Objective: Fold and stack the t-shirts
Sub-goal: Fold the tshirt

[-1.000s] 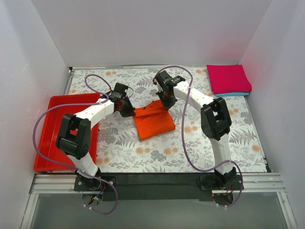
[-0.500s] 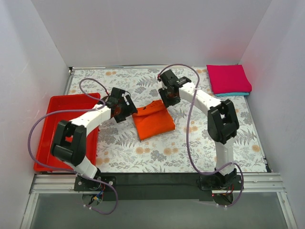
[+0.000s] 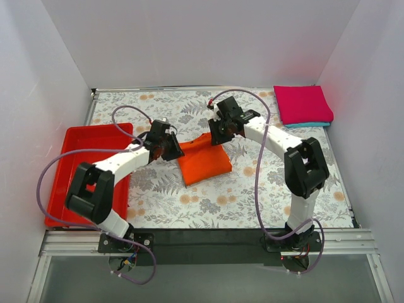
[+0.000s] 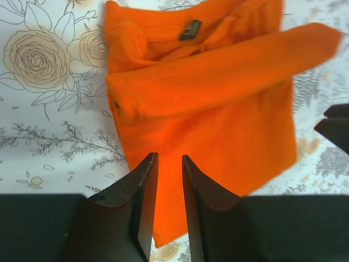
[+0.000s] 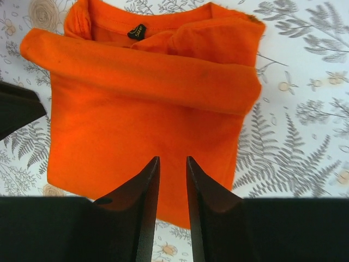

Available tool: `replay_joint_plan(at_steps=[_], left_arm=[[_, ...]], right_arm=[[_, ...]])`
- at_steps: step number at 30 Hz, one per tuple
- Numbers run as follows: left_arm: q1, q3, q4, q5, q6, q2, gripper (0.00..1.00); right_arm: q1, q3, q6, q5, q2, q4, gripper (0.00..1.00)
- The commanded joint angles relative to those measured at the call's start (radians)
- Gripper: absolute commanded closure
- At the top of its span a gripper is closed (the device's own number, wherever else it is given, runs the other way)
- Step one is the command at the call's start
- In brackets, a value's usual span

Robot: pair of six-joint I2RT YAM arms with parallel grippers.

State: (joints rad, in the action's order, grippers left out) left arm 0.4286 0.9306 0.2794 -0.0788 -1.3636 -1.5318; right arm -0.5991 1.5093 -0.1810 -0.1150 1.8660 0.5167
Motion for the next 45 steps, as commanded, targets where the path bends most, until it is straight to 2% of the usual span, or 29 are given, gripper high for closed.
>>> replay_joint_plan(at_steps=[1, 6, 12, 16, 19, 21, 25, 32, 35, 38, 41, 45], left_arm=[[-0.004, 0.103, -0.022, 0.001, 0.047, -0.097, 0.76], [-0.027, 0.212, -0.026, 0.007, 0.040, -0.209, 0.77], [-0.079, 0.287, -0.023, -0.050, 0.014, -0.332, 0.65], [-0.087, 0.320, -0.019, -0.084, 0.012, -0.309, 0.57], [-0.087, 0.281, -0.063, -0.090, 0.008, -0.252, 0.54], [-0.087, 0.240, -0.121, -0.090, 0.012, -0.245, 0.53], [-0.094, 0.260, -0.131, -0.105, 0.015, -0.309, 0.57], [-0.146, 0.228, -0.183, -0.142, -0.011, -0.415, 0.63], [-0.162, 0.215, -0.204, -0.174, -0.009, -0.452, 0.64], [-0.169, 0.221, -0.207, -0.194, 0.015, -0.447, 0.64], [-0.169, 0.229, -0.204, -0.197, 0.029, -0.392, 0.62], [-0.169, 0.211, -0.183, -0.199, 0.009, -0.262, 0.52]], right_arm=[[0.013, 0.052, -0.018, -0.086, 0.076, -0.072, 0.72], [0.054, 0.159, -0.023, -0.103, 0.185, -0.093, 0.73], [0.131, 0.203, -0.112, -0.204, 0.268, -0.185, 0.72], [0.168, 0.161, -0.176, -0.348, 0.236, -0.273, 0.71], [0.174, 0.125, -0.210, -0.428, 0.205, -0.332, 0.70], [0.174, 0.089, -0.227, -0.472, 0.206, -0.395, 0.70], [0.183, 0.068, -0.278, -0.552, 0.258, -0.483, 0.69], [0.240, 0.019, -0.353, -0.592, 0.378, -0.636, 0.70], [0.263, 0.014, -0.365, -0.598, 0.413, -0.649, 0.71], [0.275, 0.017, -0.364, -0.621, 0.400, -0.647, 0.71], [0.275, -0.021, -0.356, -0.623, 0.317, -0.646, 0.71], [0.274, -0.116, -0.361, -0.652, 0.159, -0.649, 0.71]])
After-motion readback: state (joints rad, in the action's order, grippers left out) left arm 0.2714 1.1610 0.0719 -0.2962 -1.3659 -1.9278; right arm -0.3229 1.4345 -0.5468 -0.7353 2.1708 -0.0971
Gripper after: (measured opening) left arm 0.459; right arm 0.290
